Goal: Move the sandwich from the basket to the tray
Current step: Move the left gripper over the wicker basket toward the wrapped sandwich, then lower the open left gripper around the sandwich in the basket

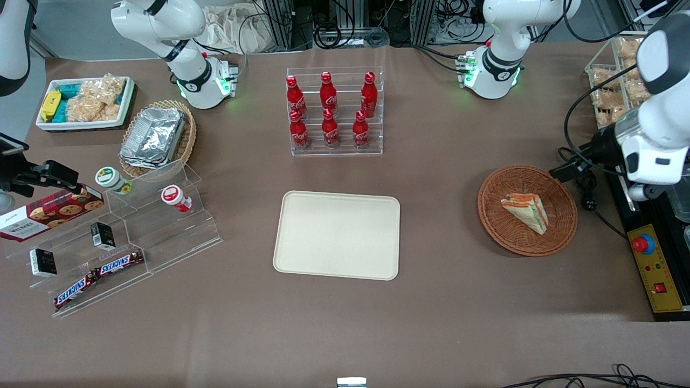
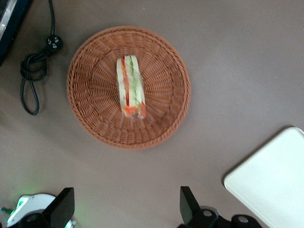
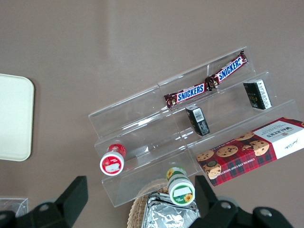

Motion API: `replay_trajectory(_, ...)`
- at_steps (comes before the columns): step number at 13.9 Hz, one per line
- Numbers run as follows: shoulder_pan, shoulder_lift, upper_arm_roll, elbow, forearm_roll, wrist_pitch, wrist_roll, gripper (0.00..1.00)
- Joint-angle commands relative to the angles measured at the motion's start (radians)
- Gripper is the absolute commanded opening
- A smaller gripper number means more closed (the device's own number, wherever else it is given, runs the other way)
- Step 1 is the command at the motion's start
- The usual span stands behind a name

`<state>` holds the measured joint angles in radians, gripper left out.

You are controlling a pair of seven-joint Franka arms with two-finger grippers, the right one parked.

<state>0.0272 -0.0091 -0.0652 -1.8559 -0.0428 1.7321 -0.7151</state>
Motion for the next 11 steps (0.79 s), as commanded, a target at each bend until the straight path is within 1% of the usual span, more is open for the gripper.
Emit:
replay_trajectory(1,0.000,-0.042,-0.005,-0.138,0.040,0.117,-0.062,1.00)
replay_trajectory(3,0.000,-0.042,-0.007,-0.227,0.072,0.219,-0.092,1.00)
replay_trajectory(6,-0.001,-0.032,-0.007,-0.353,0.077,0.392,-0.135,1.00)
replay_trajectory(9,-0.003,0.027,-0.010,-0.365,0.130,0.454,-0.191,1.00)
replay_trajectory(11,-0.004,0.075,-0.010,-0.367,0.147,0.497,-0.224,1.00)
